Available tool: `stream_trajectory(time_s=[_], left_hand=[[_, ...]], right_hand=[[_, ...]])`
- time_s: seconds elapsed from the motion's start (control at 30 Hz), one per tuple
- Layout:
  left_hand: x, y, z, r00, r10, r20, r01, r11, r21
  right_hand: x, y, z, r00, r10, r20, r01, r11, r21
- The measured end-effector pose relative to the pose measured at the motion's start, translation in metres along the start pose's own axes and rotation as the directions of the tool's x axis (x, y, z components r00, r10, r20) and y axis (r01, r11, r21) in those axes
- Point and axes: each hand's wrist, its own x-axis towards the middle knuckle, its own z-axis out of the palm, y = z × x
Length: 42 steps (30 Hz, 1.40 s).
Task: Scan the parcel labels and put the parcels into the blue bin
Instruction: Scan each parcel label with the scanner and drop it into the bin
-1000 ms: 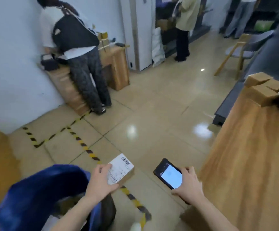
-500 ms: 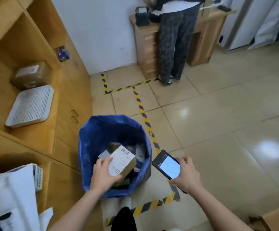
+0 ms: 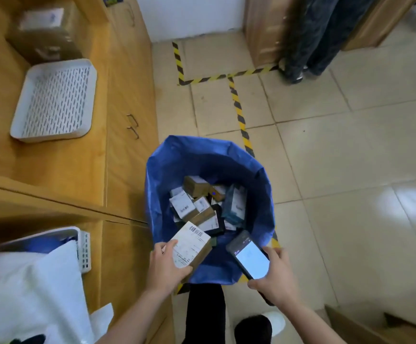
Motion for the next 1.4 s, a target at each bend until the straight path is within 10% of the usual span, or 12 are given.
stream_trajectory(time_s=[0.73, 1.4], left_hand=[[0.328, -0.037, 0.189, 0.975, 0.216, -0.054, -0.205, 0.965, 0.162], [0.366, -0.013, 0.199, 0.976, 0.13, 0.175, -0.172, 0.952, 0.251]], right_hand=[[0.32, 0.034, 0.203, 0.901, 0.432, 0.04, -0.427, 0.865, 0.265], [0.347, 0.037, 0.179, 0.899, 0.438, 0.009, -0.414, 0.842, 0.347]])
